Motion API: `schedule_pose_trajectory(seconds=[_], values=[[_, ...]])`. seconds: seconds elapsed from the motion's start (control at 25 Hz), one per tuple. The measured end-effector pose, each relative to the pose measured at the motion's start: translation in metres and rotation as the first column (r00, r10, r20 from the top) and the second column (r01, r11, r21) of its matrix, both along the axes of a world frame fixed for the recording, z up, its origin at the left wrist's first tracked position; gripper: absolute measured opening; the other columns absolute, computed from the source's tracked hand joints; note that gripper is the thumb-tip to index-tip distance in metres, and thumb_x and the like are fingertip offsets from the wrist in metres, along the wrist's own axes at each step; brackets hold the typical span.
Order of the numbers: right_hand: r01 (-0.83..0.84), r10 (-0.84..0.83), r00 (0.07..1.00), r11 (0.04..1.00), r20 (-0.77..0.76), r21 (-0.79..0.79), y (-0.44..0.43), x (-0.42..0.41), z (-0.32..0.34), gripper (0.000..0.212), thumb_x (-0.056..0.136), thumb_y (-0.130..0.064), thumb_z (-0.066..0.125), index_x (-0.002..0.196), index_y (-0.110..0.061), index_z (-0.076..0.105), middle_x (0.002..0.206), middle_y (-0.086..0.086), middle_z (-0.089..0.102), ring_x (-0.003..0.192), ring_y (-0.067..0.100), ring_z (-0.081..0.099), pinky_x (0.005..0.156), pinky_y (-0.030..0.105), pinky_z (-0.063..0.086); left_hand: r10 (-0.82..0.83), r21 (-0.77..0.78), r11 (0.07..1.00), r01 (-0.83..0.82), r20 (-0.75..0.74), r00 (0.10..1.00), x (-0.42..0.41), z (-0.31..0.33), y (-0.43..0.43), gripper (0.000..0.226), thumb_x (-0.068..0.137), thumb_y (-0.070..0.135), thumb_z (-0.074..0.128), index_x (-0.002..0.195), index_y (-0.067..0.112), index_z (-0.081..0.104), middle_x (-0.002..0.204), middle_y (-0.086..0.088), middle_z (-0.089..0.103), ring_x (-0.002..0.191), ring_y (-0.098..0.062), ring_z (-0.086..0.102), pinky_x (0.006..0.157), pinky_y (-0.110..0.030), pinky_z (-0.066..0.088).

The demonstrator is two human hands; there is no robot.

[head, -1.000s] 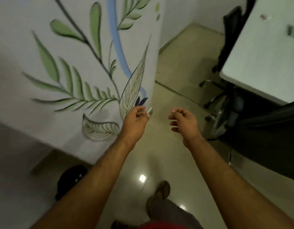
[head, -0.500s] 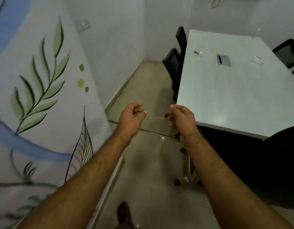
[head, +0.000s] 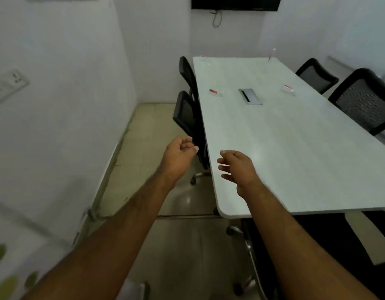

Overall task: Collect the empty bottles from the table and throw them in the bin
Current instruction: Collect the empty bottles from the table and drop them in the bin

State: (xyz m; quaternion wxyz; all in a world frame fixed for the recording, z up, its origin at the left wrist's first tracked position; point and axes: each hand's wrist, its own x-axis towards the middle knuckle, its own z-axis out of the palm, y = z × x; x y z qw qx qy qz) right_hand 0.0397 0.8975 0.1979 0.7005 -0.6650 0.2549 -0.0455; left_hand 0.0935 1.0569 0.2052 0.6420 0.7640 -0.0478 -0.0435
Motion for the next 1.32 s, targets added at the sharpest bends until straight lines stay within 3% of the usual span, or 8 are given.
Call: schedule_pose_trajectory(seconds=[0.32,0.52,0.84,1.04,1.16,1.32], values=[[0.100,-0.099,0.995,0.995,-0.011,0.018,-0.045,0.207,-0.038,0.021,0.096,-0.030,0.060,0.110,-0.016,0.066,0.106,0.007,0.070,0.099,0.023,0.067,0.083,0.037,0.056,-0.118,0.102,0.988,0.114,0.030,0.993,0.216,-0.030,-0.047,0.032,0.094,0.023,0.060,0.125,0.018,0.056,0.107,0.001,0.065,0.101,-0.010,0.062,0.076,-0.016,0.046],[0.107,-0.102,0.992,0.992,-0.070,0.068,-0.080,0.348,-0.045,0.018,0.096,-0.031,0.061,0.106,-0.017,0.065,0.105,0.007,0.070,0.096,0.022,0.067,0.076,0.034,0.054,-0.146,0.169,0.974,0.148,-0.025,0.989,0.357,-0.028,-0.089,0.032,0.095,0.025,0.059,0.126,0.018,0.055,0.108,0.004,0.062,0.100,-0.011,0.060,0.082,-0.024,0.050],[0.207,-0.197,0.969,0.977,-0.147,0.055,-0.095,0.556,-0.067,0.017,0.096,-0.032,0.061,0.104,-0.017,0.065,0.107,0.008,0.071,0.093,0.022,0.066,0.075,0.034,0.054,-0.247,0.170,0.952,0.255,-0.064,0.967,0.577,-0.043,-0.109,0.032,0.095,0.022,0.060,0.126,0.015,0.056,0.111,-0.001,0.064,0.103,-0.014,0.061,0.076,-0.018,0.046],[0.384,-0.368,0.906,0.922,-0.209,0.042,-0.088,0.683,-0.093,0.023,0.096,-0.031,0.060,0.111,-0.015,0.065,0.109,0.008,0.070,0.098,0.024,0.068,0.078,0.035,0.057,-0.403,0.183,0.889,0.420,-0.125,0.907,0.733,-0.075,-0.116,0.034,0.094,0.024,0.061,0.127,0.020,0.056,0.115,0.001,0.064,0.106,-0.014,0.061,0.077,-0.021,0.049],[0.482,-0.453,0.855,0.874,-0.254,0.065,-0.085,0.747,-0.096,0.013,0.097,-0.031,0.060,0.103,-0.019,0.063,0.109,0.007,0.069,0.099,0.023,0.067,0.081,0.037,0.057,-0.516,0.228,0.809,0.541,-0.163,0.841,0.814,-0.084,-0.128,0.036,0.093,0.025,0.062,0.128,0.019,0.056,0.118,-0.001,0.063,0.108,-0.017,0.061,0.076,-0.023,0.050],[0.618,-0.570,0.761,0.783,-0.311,0.076,-0.104,0.819,-0.112,0.017,0.098,-0.032,0.058,0.108,-0.018,0.059,0.115,0.008,0.067,0.102,0.025,0.066,0.088,0.041,0.057,-0.621,0.310,0.696,0.648,-0.193,0.759,0.889,-0.092,-0.163,0.038,0.092,0.026,0.063,0.129,0.019,0.055,0.121,-0.001,0.062,0.108,-0.018,0.060,0.083,-0.031,0.055]])
